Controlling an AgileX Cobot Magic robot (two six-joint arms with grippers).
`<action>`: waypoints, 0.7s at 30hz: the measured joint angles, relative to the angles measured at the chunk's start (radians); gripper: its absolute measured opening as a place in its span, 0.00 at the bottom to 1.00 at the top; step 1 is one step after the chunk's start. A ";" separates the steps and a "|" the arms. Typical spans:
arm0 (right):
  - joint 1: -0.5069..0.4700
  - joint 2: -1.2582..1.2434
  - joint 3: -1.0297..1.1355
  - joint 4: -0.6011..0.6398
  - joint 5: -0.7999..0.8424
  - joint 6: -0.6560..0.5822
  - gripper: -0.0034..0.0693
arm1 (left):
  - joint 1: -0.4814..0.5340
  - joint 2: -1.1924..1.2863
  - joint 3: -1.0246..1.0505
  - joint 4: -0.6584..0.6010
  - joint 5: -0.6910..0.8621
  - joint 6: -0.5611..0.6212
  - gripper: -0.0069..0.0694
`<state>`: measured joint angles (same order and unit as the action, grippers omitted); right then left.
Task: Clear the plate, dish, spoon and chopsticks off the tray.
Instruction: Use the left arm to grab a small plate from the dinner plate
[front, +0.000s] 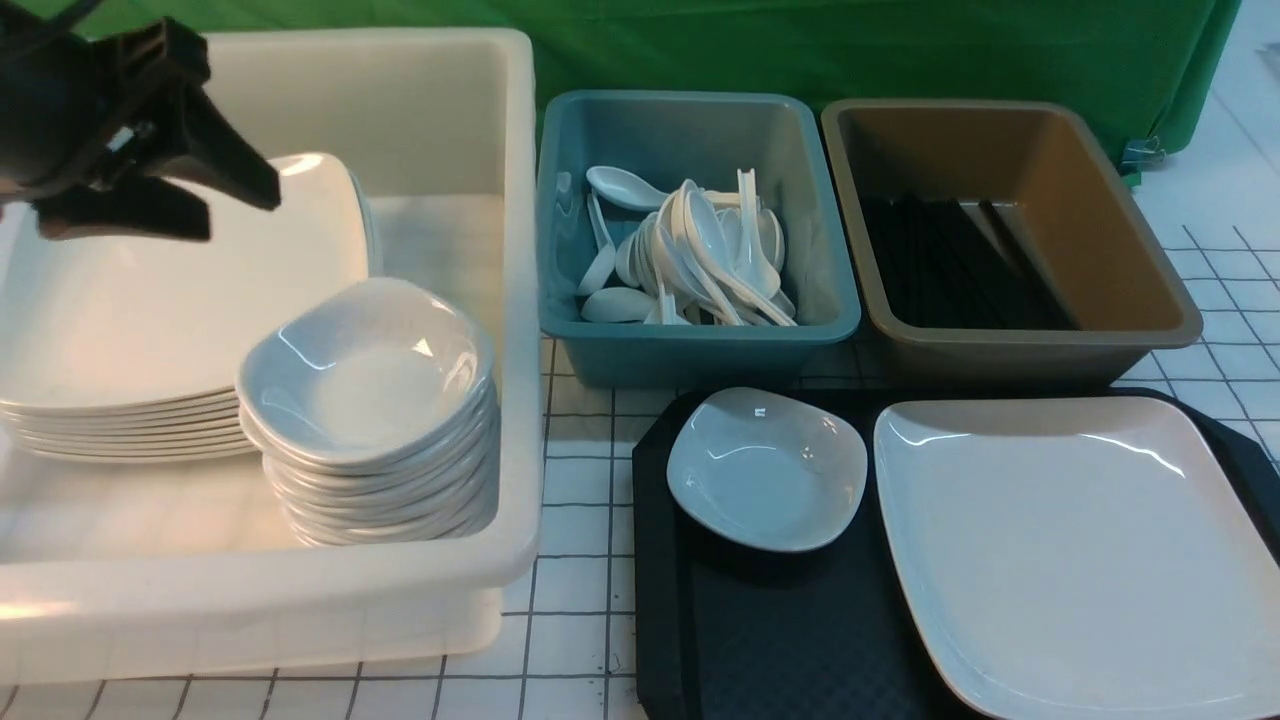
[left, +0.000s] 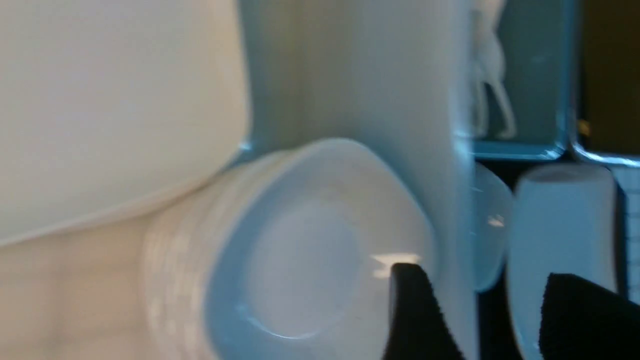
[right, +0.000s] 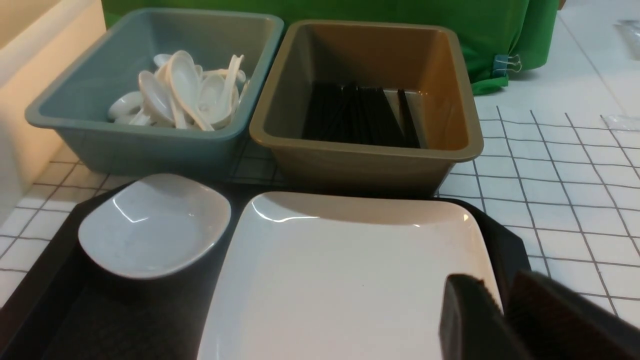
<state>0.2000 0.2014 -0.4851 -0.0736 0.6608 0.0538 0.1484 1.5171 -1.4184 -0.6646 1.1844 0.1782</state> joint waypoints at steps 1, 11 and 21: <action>0.000 0.000 0.000 0.000 0.000 0.000 0.24 | -0.023 0.000 0.000 -0.011 0.008 0.007 0.43; 0.000 0.000 0.000 0.000 -0.020 0.000 0.26 | -0.545 0.009 -0.001 0.179 -0.057 0.024 0.08; 0.000 0.000 0.000 0.000 -0.020 0.000 0.28 | -0.934 0.219 -0.002 0.689 -0.265 0.052 0.12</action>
<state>0.2000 0.2014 -0.4851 -0.0736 0.6406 0.0538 -0.7856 1.7358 -1.4207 0.0241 0.9196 0.2304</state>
